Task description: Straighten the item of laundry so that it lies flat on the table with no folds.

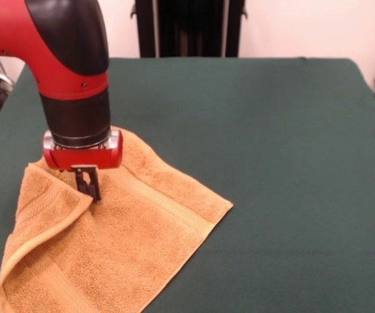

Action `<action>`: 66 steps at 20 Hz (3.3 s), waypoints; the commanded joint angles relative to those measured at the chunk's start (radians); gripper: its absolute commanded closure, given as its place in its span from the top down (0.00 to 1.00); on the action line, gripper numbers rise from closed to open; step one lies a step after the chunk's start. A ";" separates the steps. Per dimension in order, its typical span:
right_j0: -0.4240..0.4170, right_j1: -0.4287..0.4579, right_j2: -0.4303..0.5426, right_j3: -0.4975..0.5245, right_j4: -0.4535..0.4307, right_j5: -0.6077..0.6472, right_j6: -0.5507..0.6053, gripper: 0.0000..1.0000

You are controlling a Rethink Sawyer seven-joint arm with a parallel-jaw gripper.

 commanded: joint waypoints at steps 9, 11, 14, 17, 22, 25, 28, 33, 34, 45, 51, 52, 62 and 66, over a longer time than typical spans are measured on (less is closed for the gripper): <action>-0.003 -0.046 0.110 -0.035 0.063 0.170 -0.136 0.00; 0.006 -0.038 0.111 -0.068 0.065 0.189 -0.139 0.00; 0.014 -0.032 0.114 -0.106 0.065 0.221 -0.153 0.00; 0.008 -0.026 0.113 -0.103 0.071 0.211 -0.137 0.00; -0.004 0.015 0.112 -0.113 0.058 0.161 -0.134 0.00; -0.023 0.034 0.113 -0.087 0.042 0.097 -0.135 0.00; -0.034 0.045 0.118 -0.079 0.026 0.072 -0.153 0.00; -0.056 0.065 0.129 -0.068 0.010 0.043 -0.162 0.00; -0.059 0.068 0.131 -0.068 0.009 0.041 -0.163 0.00; -0.111 0.143 0.159 -0.098 -0.015 0.008 -0.185 0.00; -0.011 0.280 0.110 -0.285 -0.046 0.153 -0.176 0.00; 0.010 0.353 0.111 -0.365 -0.046 0.175 -0.169 0.00; 0.116 0.662 0.124 -0.728 -0.134 0.049 0.011 0.00; 0.128 0.686 0.131 -0.760 -0.121 0.057 -0.008 0.00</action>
